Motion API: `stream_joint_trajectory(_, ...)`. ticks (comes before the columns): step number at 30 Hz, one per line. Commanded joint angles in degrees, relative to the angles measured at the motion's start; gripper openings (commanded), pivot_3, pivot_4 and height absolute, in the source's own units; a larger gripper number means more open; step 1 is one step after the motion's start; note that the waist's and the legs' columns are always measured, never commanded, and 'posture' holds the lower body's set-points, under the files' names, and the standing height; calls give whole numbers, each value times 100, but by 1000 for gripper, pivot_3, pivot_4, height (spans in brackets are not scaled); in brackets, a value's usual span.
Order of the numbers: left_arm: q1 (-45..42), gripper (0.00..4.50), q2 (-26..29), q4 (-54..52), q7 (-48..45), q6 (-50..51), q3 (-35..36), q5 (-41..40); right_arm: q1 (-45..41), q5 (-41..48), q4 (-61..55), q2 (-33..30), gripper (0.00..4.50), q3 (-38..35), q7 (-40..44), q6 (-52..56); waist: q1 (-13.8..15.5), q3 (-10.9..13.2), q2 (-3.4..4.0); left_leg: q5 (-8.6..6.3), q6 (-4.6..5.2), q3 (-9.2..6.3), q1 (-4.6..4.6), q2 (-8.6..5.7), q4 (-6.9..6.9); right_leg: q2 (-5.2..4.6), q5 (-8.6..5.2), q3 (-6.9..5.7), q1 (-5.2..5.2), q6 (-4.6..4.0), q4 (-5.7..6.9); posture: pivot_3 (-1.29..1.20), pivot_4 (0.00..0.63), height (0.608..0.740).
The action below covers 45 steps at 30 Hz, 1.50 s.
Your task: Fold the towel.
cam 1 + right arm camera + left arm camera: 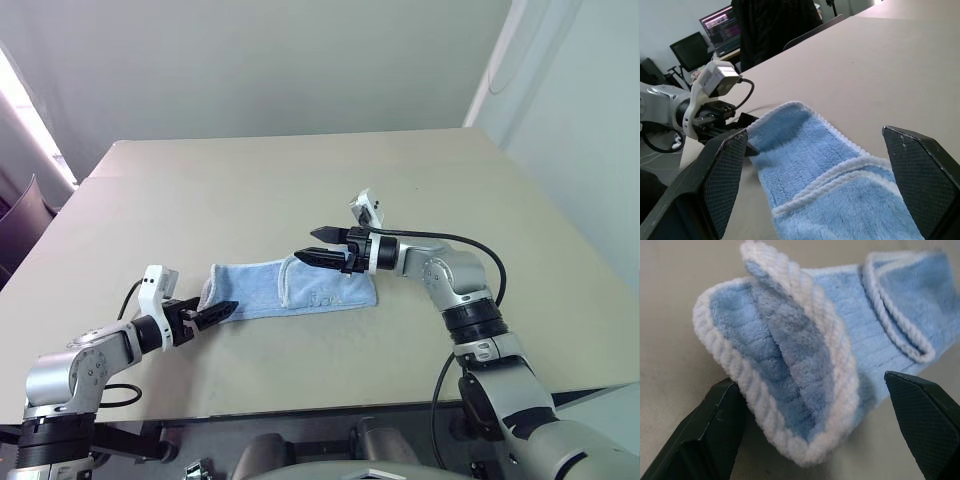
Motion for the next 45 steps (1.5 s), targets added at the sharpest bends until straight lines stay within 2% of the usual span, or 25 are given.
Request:
stream_joint_trajectory(1,-106,4480,122,43,76,250,396,-253,-70,13,-61,25,4500,-23,-9,-107,-19,0,0,0,0,0,0,0,0,0,0,0,-1,0,0,0,0,740)
stream_joint_trajectory(5,-115,4480,267,246,149,422,325,-144,-91,-2,-24,38,4500,-40,-23,-110,-23,0,0,0,0,-2,-1,1,0,0,0,-1,-1,0,0,0,0,740)
stream_joint_trajectory(8,-289,4480,162,471,371,419,180,9,-107,-36,49,76,4500,-35,-50,-148,-15,0,1,0,-1,-1,6,0,0,0,-1,-1,5,-1,0,0,0,740)
stream_joint_trajectory(12,-609,4480,49,675,589,527,244,-41,-99,-45,46,114,4500,-32,-72,-159,19,2,3,4,-7,-6,45,0,0,2,-4,-3,43,-7,0,0,0,740)
stream_joint_trajectory(17,-781,4480,241,1035,576,713,313,-25,-75,-72,34,92,4500,-49,-79,-179,-11,2,2,5,-7,-4,86,0,0,11,-13,1,80,-18,0,0,0,740)
stream_joint_trajectory(25,-1027,4480,151,1134,583,551,-406,427,-52,-68,5,114,4500,-61,-144,-170,11,2,8,9,-13,-8,89,0,-1,15,-12,2,83,-20,4,0,0,740)
stream_joint_trajectory(29,-1076,3589,155,1222,553,443,-525,608,-57,-85,41,98,4500,-73,-170,-194,25,2,9,13,-17,-7,90,-3,0,10,-16,1,88,-16,1,0,0,740)
stream_joint_trajectory(38,-1069,202,192,1149,157,232,-227,485,-46,-99,86,89,4500,-72,-236,-232,9,6,2,12,-18,-4,69,-3,-5,2,-14,2,71,-12,-11,0,0,740)
stream_joint_trajectory(39,-1076,7,215,1173,149,214,-208,508,-45,-106,94,92,4500,-68,-244,-243,7,7,-2,11,-18,-4,65,-3,-7,1,-13,2,68,-9,-13,0,0,740)
stream_joint_trajectory(45,-1147,7,435,1362,86,322,-114,538,-85,-121,197,120,4500,-75,-280,-290,3,7,-2,11,-18,-8,53,0,-19,-5,-6,2,49,2,-12,0,0,740)
